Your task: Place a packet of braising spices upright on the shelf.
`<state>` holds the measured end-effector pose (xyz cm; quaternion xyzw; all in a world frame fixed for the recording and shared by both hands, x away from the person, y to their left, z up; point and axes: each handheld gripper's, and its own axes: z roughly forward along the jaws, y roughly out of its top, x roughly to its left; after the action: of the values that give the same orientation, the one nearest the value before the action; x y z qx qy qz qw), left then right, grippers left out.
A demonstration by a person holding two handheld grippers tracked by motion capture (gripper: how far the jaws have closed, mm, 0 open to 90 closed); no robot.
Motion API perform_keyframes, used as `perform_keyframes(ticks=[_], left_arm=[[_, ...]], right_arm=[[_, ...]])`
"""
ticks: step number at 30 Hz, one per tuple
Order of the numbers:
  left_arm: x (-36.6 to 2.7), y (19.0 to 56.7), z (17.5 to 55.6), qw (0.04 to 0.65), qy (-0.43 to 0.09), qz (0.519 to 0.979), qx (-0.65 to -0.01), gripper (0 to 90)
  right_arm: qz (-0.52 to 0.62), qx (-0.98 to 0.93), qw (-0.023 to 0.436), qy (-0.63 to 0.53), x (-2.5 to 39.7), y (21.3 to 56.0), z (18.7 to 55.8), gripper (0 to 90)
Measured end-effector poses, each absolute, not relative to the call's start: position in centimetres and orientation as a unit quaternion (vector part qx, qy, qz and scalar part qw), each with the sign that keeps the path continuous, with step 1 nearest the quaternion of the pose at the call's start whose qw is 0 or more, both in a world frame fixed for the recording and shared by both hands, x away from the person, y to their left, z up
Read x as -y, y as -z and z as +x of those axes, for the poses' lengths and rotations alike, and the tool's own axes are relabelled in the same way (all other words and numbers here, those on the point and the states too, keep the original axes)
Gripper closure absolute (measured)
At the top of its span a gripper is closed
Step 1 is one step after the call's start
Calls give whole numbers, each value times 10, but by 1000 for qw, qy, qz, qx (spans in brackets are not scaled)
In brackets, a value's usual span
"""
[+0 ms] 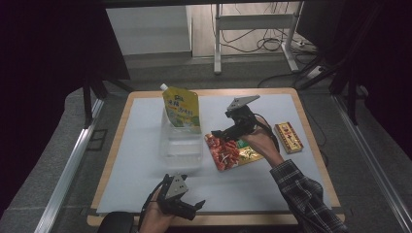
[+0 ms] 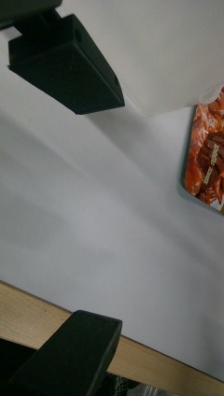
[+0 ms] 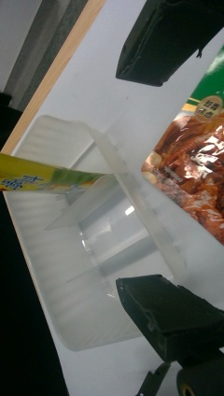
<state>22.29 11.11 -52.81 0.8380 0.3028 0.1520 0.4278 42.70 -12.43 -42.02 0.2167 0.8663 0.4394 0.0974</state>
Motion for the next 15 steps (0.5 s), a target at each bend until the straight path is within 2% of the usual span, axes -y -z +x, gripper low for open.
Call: perform_keyframes(ticks=[8, 15], left_arm=[[-110, 529, 223, 425, -150, 840, -300, 0], [-110, 529, 223, 425, -148, 842, -299, 0]], right_arm=[[238, -859, 88, -445, 142, 432, 419, 6], [239, -857, 107, -443, 155, 441, 406, 0]])
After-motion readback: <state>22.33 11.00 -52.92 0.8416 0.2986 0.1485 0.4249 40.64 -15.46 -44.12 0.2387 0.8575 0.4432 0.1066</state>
